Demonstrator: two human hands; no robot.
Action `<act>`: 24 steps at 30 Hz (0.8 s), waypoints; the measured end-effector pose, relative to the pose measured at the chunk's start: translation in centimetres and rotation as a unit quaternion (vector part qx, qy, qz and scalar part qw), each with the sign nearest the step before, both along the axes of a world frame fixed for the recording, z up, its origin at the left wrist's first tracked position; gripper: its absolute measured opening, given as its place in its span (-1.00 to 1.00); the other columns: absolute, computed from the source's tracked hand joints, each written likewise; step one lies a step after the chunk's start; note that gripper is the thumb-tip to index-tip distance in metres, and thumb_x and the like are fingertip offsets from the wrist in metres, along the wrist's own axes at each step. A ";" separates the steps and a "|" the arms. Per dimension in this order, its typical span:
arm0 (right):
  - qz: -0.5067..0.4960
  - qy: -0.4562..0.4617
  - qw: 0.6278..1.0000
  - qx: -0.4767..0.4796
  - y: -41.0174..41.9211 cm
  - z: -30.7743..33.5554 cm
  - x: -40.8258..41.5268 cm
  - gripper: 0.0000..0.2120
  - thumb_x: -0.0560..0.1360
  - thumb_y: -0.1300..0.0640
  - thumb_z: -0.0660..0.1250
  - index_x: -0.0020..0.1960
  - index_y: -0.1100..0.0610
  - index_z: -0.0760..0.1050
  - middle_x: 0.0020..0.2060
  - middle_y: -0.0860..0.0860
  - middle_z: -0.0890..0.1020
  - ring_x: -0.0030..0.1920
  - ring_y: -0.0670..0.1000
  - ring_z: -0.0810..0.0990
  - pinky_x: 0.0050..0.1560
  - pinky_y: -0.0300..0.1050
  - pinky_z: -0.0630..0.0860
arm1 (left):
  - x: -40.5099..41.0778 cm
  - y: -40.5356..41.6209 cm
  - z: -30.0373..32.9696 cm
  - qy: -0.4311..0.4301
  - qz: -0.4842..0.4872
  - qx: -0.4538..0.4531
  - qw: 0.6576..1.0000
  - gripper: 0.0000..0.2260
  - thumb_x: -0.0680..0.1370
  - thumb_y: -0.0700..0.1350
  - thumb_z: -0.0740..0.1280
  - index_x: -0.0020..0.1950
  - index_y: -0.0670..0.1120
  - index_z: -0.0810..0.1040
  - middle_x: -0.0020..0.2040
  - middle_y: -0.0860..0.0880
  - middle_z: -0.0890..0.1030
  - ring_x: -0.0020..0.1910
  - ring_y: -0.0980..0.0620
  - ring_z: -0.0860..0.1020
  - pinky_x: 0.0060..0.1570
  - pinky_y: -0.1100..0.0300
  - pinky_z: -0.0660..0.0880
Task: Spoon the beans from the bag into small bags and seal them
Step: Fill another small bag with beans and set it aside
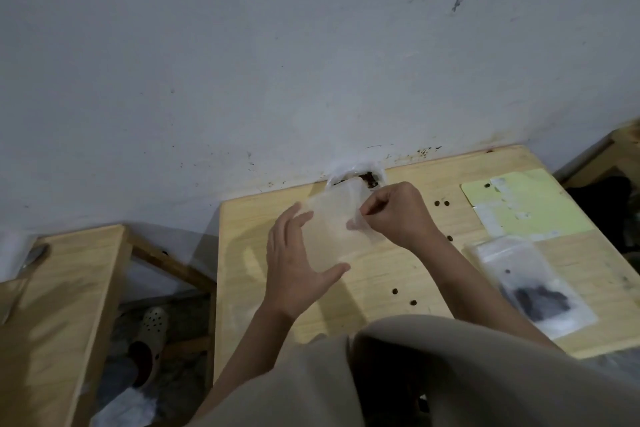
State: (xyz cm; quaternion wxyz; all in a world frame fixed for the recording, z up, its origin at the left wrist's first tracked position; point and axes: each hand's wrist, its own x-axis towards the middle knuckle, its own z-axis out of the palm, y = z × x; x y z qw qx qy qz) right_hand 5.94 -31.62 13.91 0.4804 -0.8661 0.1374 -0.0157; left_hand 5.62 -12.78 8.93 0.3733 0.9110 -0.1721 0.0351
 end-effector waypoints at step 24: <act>0.130 0.099 0.983 0.087 -0.7 0.4 0.5 -0.77 0.24 0.19 0.56 -0.22 0.17 0.53 -0.25 -0.01 0.56 -0.30 -0.06 0.51 -0.28 -0.21 0.43 | 1.9 2.8 -5.4 -0.035 0.059 0.094 0.993 -0.08 0.18 0.29 0.47 0.39 -0.06 0.21 0.22 -0.08 0.34 0.19 -0.04 0.32 0.18 -0.09 0.37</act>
